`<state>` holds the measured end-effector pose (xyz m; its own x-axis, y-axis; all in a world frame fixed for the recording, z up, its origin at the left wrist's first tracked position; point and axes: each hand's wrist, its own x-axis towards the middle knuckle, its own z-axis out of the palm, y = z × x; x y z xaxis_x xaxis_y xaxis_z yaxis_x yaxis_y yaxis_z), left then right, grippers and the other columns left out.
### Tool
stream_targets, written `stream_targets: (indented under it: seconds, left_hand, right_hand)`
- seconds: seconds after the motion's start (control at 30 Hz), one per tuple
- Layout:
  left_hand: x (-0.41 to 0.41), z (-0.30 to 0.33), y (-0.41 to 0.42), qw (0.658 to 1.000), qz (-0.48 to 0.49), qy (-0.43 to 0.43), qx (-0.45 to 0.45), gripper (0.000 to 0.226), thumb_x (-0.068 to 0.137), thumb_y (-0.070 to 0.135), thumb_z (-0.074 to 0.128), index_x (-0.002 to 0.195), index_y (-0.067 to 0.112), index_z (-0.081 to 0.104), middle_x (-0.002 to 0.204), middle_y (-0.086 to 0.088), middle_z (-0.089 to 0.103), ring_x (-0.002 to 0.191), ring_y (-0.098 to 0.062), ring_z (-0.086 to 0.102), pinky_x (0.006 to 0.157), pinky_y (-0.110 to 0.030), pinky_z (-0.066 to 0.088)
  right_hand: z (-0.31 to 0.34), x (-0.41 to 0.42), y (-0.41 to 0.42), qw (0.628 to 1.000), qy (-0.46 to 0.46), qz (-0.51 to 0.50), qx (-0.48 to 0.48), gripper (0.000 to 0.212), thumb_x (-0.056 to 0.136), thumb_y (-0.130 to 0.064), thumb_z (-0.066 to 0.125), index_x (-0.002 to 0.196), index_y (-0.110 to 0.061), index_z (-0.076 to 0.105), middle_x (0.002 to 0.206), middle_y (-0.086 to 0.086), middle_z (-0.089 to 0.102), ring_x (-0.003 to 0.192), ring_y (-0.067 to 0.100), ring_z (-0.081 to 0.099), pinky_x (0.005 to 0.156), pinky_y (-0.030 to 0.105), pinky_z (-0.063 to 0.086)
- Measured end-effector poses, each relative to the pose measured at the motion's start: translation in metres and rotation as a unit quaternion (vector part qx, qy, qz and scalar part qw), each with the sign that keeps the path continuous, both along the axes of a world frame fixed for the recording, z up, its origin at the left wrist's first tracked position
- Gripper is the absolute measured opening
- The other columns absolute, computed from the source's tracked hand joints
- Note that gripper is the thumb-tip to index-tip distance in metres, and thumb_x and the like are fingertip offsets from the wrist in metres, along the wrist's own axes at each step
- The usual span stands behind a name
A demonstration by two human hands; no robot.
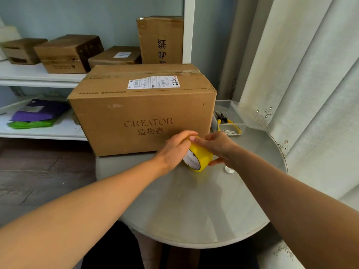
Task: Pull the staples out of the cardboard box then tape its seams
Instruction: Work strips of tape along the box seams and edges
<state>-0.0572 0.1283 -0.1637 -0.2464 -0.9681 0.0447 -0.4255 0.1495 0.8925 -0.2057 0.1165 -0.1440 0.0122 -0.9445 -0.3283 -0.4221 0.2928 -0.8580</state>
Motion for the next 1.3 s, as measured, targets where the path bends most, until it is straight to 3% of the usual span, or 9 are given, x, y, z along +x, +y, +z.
stream_targets:
  seconds: [0.23, 0.37, 0.53, 0.67, 0.77, 0.87, 0.97, 1.07, 1.3]
  left_hand:
    - [-0.009, -0.007, -0.002, 1.000, 0.001, -0.002, 0.022, 0.035, 0.097, 0.034, 0.049, 0.127, 0.016, 0.051, 0.126, -0.005, 0.053, 0.118, -0.015, 0.048, 0.095, -0.022, 0.037]
    - [-0.022, -0.009, -0.005, 1.000, -0.009, -0.011, 0.024, 0.037, 0.097, 0.036, 0.048, 0.130, 0.020, 0.048, 0.131, -0.007, 0.049, 0.123, -0.017, 0.045, 0.099, -0.025, 0.037]
    - [-0.027, -0.009, -0.002, 0.998, -0.022, -0.013, 0.055, 0.052, 0.093, 0.044, 0.050, 0.137, 0.017, 0.041, 0.132, 0.001, 0.047, 0.122, -0.013, 0.043, 0.099, -0.024, 0.036]
    - [-0.028, -0.014, -0.006, 0.997, 0.028, 0.017, 0.073, 0.049, 0.095, 0.042, 0.048, 0.137, 0.016, 0.042, 0.136, -0.006, 0.044, 0.124, -0.017, 0.043, 0.104, -0.029, 0.036]
    - [-0.030, -0.014, -0.006, 0.996, 0.026, 0.021, 0.077, 0.046, 0.098, 0.039, 0.045, 0.139, 0.018, 0.041, 0.138, -0.005, 0.040, 0.122, -0.016, 0.043, 0.102, -0.026, 0.035]
    - [-0.033, -0.006, -0.004, 0.997, 0.030, 0.049, 0.057, 0.043, 0.099, 0.034, 0.043, 0.139, 0.018, 0.044, 0.138, -0.003, 0.039, 0.120, -0.012, 0.042, 0.100, -0.023, 0.034]
    - [-0.037, 0.013, -0.005, 0.989, 0.048, 0.126, 0.057, 0.037, 0.101, 0.030, 0.040, 0.134, 0.016, 0.048, 0.138, -0.007, 0.047, 0.126, -0.019, 0.046, 0.109, -0.038, 0.037]
    - [-0.040, 0.035, -0.008, 0.973, 0.085, 0.194, 0.087, 0.030, 0.102, 0.032, 0.036, 0.126, 0.024, 0.052, 0.133, -0.007, 0.052, 0.122, -0.025, 0.051, 0.104, -0.048, 0.042]
    - [-0.032, 0.046, -0.006, 0.951, 0.089, 0.234, 0.180, 0.028, 0.101, 0.032, 0.039, 0.124, 0.025, 0.054, 0.124, -0.011, 0.055, 0.109, -0.031, 0.056, 0.091, -0.048, 0.049]
  right_hand:
    - [-0.011, -0.021, 0.006, 0.989, -0.130, 0.031, 0.058, 0.031, 0.085, -0.034, 0.067, 0.108, -0.014, 0.065, 0.106, 0.006, 0.066, 0.095, 0.018, 0.061, 0.089, 0.039, 0.052]
    - [-0.018, -0.034, 0.014, 0.970, -0.225, 0.014, 0.087, 0.037, 0.089, -0.027, 0.063, 0.117, -0.004, 0.061, 0.104, 0.010, 0.068, 0.090, 0.020, 0.064, 0.084, 0.038, 0.053]
    - [-0.016, -0.035, 0.010, 0.993, -0.099, -0.025, 0.056, 0.048, 0.088, -0.052, 0.057, 0.113, -0.011, 0.061, 0.109, 0.010, 0.067, 0.101, 0.023, 0.065, 0.071, 0.038, 0.057]
    - [-0.011, -0.041, 0.010, 0.992, -0.112, 0.041, 0.051, 0.028, 0.094, -0.026, 0.058, 0.119, -0.015, 0.063, 0.112, 0.007, 0.066, 0.105, 0.019, 0.062, 0.087, 0.043, 0.054]
    - [-0.011, -0.049, 0.015, 0.985, -0.129, 0.095, 0.064, 0.034, 0.091, -0.011, 0.061, 0.124, -0.019, 0.062, 0.118, 0.005, 0.066, 0.113, 0.018, 0.060, 0.092, 0.041, 0.052]
    - [-0.006, -0.053, 0.021, 0.975, -0.185, 0.107, 0.066, 0.036, 0.089, -0.008, 0.062, 0.123, -0.020, 0.062, 0.113, 0.003, 0.069, 0.105, 0.017, 0.064, 0.083, 0.036, 0.056]
    - [0.012, -0.048, 0.024, 0.977, -0.202, 0.068, 0.027, 0.014, 0.088, -0.017, 0.065, 0.102, -0.019, 0.068, 0.086, -0.002, 0.069, 0.077, 0.007, 0.066, 0.065, 0.026, 0.057]
    - [0.033, -0.035, 0.023, 0.984, -0.176, 0.016, -0.031, 0.005, 0.089, -0.027, 0.064, 0.093, -0.025, 0.064, 0.096, -0.001, 0.062, 0.084, 0.012, 0.059, 0.060, 0.023, 0.048]
    - [0.033, -0.034, 0.030, 0.970, -0.228, 0.087, -0.006, 0.028, 0.093, -0.007, 0.054, 0.120, -0.015, 0.057, 0.102, 0.004, 0.063, 0.082, 0.012, 0.060, 0.056, 0.019, 0.051]
